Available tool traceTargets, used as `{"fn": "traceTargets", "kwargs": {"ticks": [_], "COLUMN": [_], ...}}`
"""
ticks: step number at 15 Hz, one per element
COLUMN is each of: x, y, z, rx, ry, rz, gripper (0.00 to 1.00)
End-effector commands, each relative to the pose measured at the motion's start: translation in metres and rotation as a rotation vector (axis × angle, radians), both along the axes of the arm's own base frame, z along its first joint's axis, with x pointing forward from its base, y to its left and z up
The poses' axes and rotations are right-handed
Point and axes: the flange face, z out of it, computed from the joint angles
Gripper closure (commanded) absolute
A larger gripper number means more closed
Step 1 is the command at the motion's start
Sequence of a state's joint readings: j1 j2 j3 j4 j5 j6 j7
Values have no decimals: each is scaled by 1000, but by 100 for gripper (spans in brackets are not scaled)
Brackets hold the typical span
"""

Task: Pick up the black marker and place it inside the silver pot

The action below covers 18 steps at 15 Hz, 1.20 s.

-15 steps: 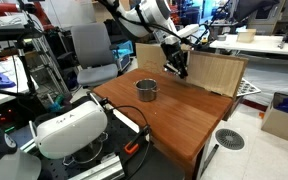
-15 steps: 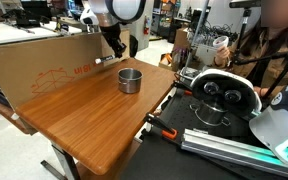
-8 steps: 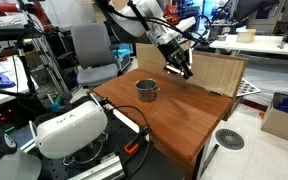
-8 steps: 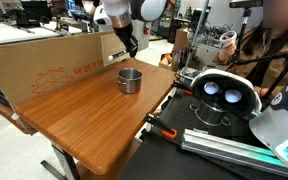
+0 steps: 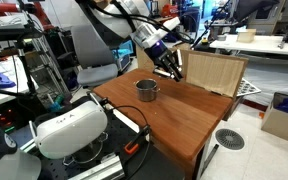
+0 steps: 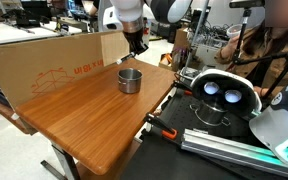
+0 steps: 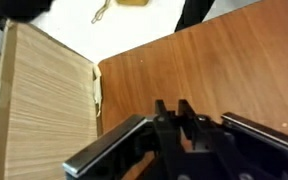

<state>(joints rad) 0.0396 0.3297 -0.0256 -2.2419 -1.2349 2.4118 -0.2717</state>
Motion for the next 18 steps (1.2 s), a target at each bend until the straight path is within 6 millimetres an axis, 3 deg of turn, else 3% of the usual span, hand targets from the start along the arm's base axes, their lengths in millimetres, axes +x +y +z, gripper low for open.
{"fn": "traceTargets", "kwargs": {"ticks": [1,6,12,18], "x": [-21,-42,-61,-68], "y": [3,3,7,21], "z": [15,22,1,-8], "rx": [-17,-42,-122,-180], "ry": [-57,-63,0,5], "rz": [19,58,73,95], "gripper": [95,95,95,95]}}
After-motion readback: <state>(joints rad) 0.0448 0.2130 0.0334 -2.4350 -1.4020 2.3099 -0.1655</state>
